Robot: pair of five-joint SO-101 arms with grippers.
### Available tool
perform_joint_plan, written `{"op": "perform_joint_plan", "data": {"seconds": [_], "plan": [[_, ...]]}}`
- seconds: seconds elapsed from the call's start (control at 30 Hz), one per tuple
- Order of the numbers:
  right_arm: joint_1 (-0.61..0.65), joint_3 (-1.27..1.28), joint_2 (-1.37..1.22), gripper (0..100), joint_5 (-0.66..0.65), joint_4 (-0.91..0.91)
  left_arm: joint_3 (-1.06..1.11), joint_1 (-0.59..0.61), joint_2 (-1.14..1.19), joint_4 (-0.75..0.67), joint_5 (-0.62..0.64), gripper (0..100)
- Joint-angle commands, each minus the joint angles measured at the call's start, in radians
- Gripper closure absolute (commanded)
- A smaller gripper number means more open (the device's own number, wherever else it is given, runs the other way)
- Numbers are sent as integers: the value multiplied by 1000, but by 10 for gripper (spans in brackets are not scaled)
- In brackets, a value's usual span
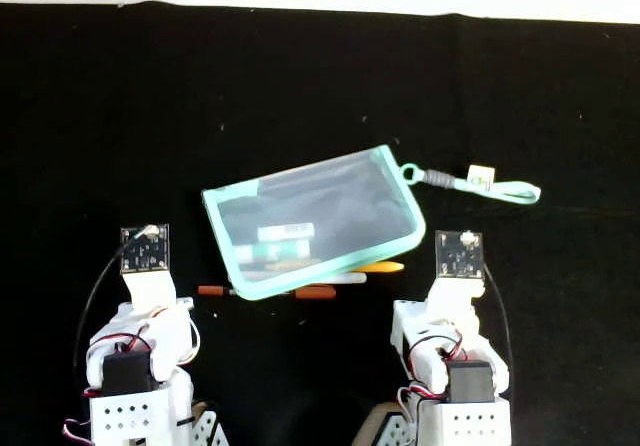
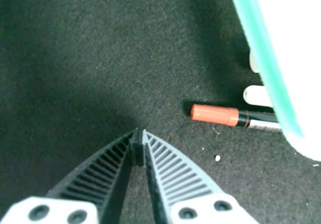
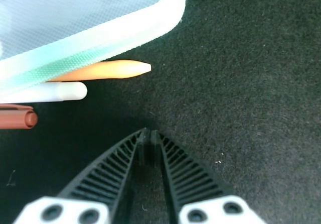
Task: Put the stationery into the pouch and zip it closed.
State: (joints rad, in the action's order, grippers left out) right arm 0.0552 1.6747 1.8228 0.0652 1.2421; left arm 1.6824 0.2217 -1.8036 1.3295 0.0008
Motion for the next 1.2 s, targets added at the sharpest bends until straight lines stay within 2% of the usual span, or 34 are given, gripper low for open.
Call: {"op": "perform_joint_plan", "data": {"seconds": [0.0,0.17,0.27,0.5,0.7,0.93,1.17], "plan": [[-10,134,10,992,9,5,15,-15,-5,6,3,988],[-10,134,10,992,9,5,15,-27,-5,0,3,987],[-8,134,10,992,9,-7,15,-73,-5,-61,5,987],[-10,134,10,992,11,-308,10,-90,-5,-353,0,986],[-10,134,10,992,6,-521,-16,-90,-5,-446,0,986],[-10,107,10,992,6,-538,-245,-94,2,-408,0,986],[-8,-168,4,992,6,-328,-400,-96,5,-292,0,970]]}}
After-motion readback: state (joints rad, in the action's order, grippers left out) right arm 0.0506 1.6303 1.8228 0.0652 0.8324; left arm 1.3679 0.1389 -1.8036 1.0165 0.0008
